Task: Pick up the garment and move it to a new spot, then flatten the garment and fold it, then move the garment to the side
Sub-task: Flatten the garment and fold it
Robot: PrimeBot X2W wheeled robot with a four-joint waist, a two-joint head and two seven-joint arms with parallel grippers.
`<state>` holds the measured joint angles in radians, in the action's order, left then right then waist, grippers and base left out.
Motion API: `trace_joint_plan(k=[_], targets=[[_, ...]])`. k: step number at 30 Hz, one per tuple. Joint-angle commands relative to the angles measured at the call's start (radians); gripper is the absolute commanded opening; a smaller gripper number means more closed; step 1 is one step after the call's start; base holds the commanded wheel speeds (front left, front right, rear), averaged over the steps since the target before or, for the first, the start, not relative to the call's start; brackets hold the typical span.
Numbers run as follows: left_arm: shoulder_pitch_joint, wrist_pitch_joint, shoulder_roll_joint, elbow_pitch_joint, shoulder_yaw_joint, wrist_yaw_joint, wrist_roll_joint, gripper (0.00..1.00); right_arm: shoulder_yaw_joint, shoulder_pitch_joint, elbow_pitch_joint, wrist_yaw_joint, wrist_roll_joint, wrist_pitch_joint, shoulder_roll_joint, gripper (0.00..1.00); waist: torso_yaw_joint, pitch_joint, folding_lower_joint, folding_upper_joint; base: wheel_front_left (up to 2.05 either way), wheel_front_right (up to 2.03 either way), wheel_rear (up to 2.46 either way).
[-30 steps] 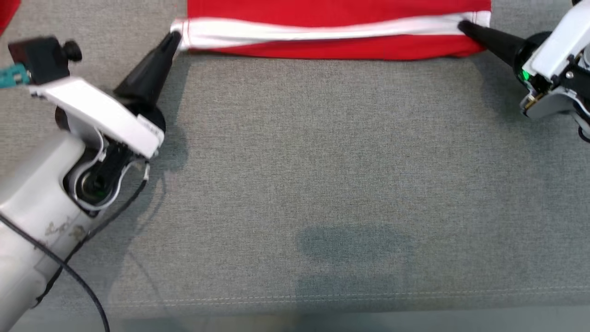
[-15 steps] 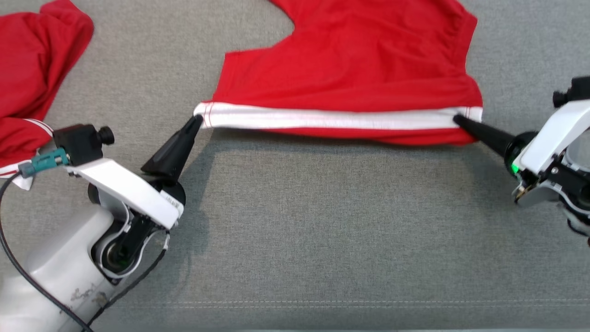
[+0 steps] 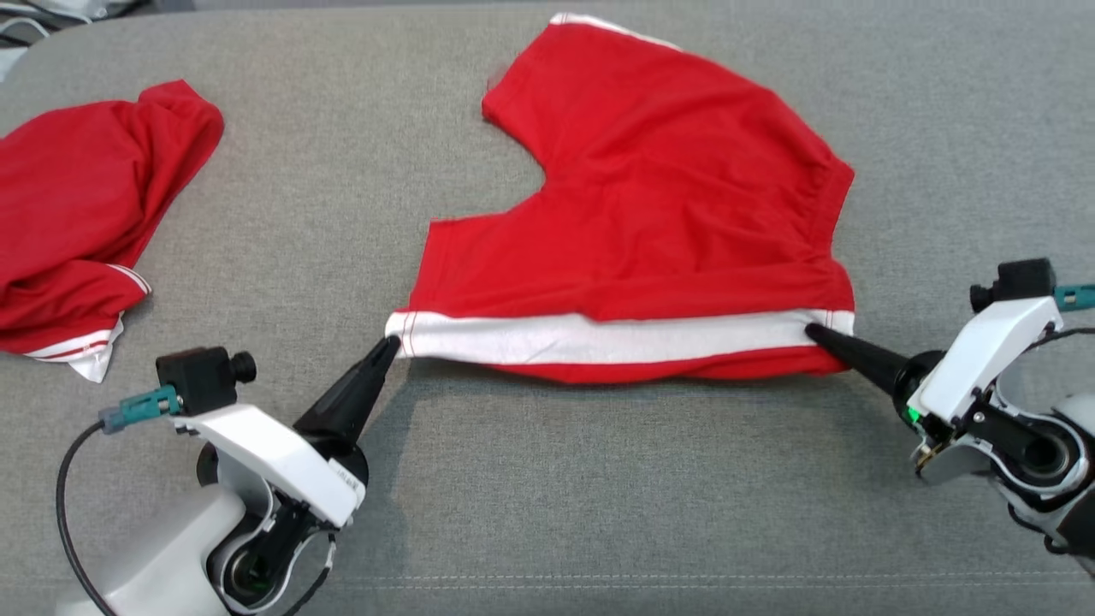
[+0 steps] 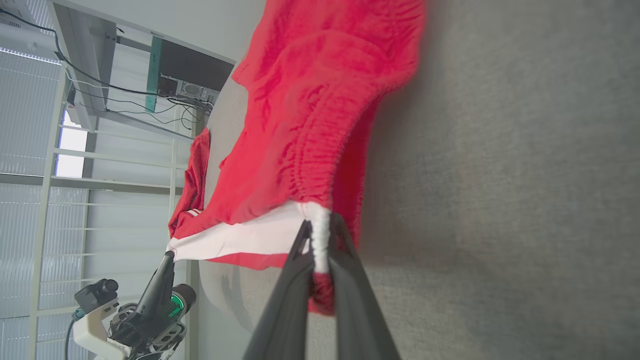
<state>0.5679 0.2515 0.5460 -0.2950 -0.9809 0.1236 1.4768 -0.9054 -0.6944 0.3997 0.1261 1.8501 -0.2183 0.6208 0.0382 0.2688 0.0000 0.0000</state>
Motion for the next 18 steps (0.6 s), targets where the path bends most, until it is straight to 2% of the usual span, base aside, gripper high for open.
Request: trace_joint_plan(k=[1, 7, 18], targets=[[0.004, 0.01, 0.031, 0.01, 0.036, 0.007, -0.005, 0.0, 0.012, 0.04, -0.021, 0.005, -0.009, 0.002, 0.014, 0.0, -0.005, -0.019, 0.0, 0.0, 0.0, 0.0, 0.0], [-0.046, 0.01, 0.043, -0.001, -0.008, 0.007, 0.013, 0.0, 0.027, 0.109, -0.014, 0.005, -0.025, -0.021, 0.014, 0.0, -0.012, -0.076, 0.0, 0.0, 0.0, 0.0, 0.0], [-0.096, 0.008, 0.045, -0.048, -0.059, 0.007, 0.038, 0.0, 0.047, 0.172, 0.007, 0.005, -0.053, -0.048, 0.007, 0.0, -0.01, -0.108, 0.0, 0.0, 0.0, 0.0, 0.0]])
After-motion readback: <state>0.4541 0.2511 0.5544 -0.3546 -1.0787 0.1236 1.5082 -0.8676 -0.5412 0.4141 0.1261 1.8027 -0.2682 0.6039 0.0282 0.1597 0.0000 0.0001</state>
